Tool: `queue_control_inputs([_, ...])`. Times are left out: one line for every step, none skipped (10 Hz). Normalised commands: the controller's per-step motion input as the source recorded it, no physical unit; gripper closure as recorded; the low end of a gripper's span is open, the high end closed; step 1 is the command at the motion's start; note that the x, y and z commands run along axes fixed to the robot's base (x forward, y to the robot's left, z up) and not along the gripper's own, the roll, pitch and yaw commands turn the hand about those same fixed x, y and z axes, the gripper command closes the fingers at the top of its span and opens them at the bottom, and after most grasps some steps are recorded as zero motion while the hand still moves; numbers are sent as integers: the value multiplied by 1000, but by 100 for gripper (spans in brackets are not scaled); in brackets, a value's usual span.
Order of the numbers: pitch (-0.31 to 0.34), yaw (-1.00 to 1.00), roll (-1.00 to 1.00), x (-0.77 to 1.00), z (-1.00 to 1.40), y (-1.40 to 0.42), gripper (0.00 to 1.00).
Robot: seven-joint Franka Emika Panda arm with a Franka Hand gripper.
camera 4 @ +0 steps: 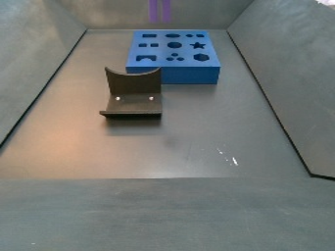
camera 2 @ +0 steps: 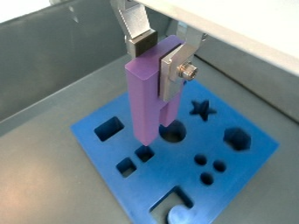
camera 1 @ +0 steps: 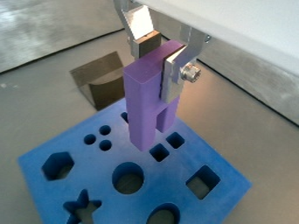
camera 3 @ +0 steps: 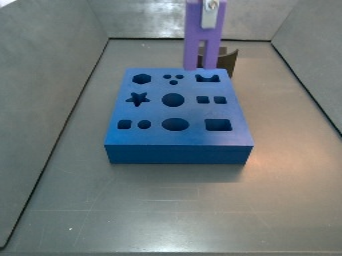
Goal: Insert the double-square object.
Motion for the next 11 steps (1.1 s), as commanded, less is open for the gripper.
queue_control_inputs([141,-383,87,571,-411,0,100])
queue_control_inputs([129,-397,16,549,-500,0,100])
queue_control_inputs([50,-451,-114,411,-340,0,100])
queue_control_inputs([0,-449,-231,280,-237,0,100])
queue_control_inputs([0,-3,-53,49,-60,9,100])
queue_control_inputs([0,0,0,46,-226,0,100])
queue_control_inputs([10,0,-41,11,-469,-31,100])
queue_control_inputs([67,0,-56,0,-414,0,100])
queue_control_inputs([3,66,-34,0,-354,0,100])
queue_control_inputs([3,0,-13,106,-303,-71,100])
queue_control_inputs([17,0,0,120,-249,-66,100])
